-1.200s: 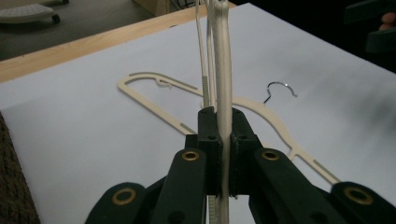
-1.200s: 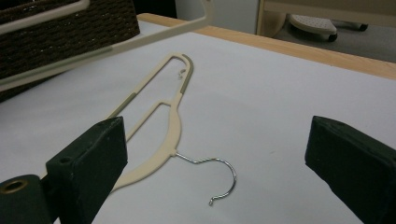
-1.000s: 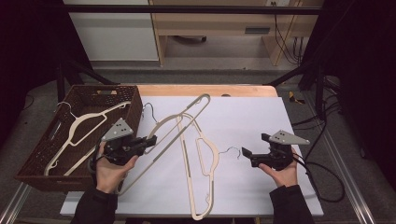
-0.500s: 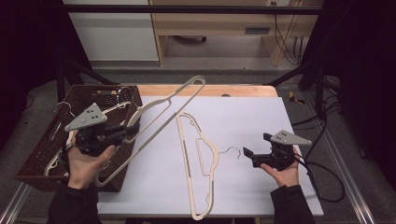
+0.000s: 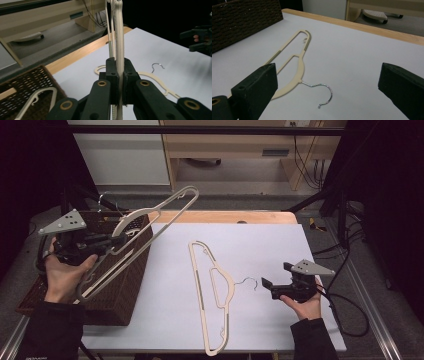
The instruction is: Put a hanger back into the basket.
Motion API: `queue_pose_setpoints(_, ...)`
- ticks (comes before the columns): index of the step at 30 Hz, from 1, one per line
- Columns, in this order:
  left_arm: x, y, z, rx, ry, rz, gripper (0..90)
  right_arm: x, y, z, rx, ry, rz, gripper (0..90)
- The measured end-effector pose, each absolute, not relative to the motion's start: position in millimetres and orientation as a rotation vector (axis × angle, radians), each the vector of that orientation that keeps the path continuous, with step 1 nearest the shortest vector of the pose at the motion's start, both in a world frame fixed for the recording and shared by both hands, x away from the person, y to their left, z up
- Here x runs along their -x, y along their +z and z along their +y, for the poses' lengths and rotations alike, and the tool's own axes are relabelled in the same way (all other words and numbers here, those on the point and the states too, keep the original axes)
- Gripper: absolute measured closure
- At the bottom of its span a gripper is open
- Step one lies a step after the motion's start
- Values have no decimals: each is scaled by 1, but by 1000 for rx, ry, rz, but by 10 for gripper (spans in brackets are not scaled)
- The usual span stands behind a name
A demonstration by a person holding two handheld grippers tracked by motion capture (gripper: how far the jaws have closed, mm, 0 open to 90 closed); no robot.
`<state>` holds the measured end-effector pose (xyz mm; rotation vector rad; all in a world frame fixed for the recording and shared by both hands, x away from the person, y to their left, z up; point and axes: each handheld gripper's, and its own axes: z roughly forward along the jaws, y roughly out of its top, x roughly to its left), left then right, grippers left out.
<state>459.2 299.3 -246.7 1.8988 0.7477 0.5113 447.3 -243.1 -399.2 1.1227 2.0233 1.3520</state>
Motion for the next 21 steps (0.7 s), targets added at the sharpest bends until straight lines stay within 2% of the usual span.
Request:
queue_pose_setpoints(10, -478, -253, 346, -1911, 551, 792, 862, -448, -400, -244, -1122, 1345, 2031, 30)
queue_pose_setpoints(21, -490, -279, 401, -1910, 547, 888, 861, -449, -401, -243, -1125, 1341, 2036, 30)
